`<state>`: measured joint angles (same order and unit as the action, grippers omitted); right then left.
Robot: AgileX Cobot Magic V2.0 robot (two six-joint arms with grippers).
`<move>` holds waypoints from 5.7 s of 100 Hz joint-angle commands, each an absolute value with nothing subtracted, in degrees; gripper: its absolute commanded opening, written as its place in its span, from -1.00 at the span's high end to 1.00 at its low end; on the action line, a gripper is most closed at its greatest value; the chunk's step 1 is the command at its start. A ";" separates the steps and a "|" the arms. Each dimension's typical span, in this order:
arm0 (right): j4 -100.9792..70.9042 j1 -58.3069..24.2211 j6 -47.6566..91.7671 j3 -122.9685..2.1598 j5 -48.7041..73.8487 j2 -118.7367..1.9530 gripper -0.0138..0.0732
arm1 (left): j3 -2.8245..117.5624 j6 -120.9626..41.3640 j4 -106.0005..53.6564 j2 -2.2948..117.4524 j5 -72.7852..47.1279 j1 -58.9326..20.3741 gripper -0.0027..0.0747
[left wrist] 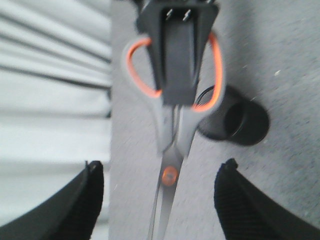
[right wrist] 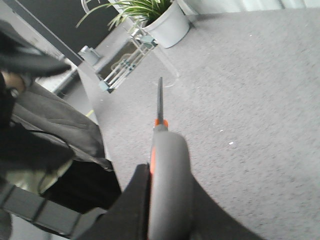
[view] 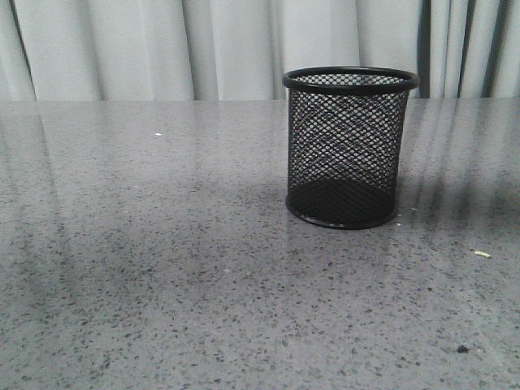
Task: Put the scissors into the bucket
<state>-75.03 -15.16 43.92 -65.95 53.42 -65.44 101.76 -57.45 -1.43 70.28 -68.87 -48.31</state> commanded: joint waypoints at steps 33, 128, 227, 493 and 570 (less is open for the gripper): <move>-30.91 -14.88 16.68 -86.19 56.66 -64.77 0.79 | 103.55 -27.40 20.52 63.67 -61.27 -40.20 -0.21; -16.77 -18.94 12.21 -82.01 74.24 -67.25 0.79 | 102.78 -22.04 11.75 63.64 -59.88 -26.72 -0.21; -17.10 -18.94 12.78 -81.01 74.24 -74.05 0.79 | 102.78 -22.04 10.97 63.64 -59.88 -26.72 -0.21; -8.19 -18.83 8.25 -21.76 6.81 -15.83 0.85 | 12.79 -11.07 -9.38 7.75 2.86 -26.72 0.98; -8.19 -18.83 8.25 -20.09 8.23 -15.60 0.85 | 11.94 -11.07 -9.38 5.31 3.26 -26.72 0.98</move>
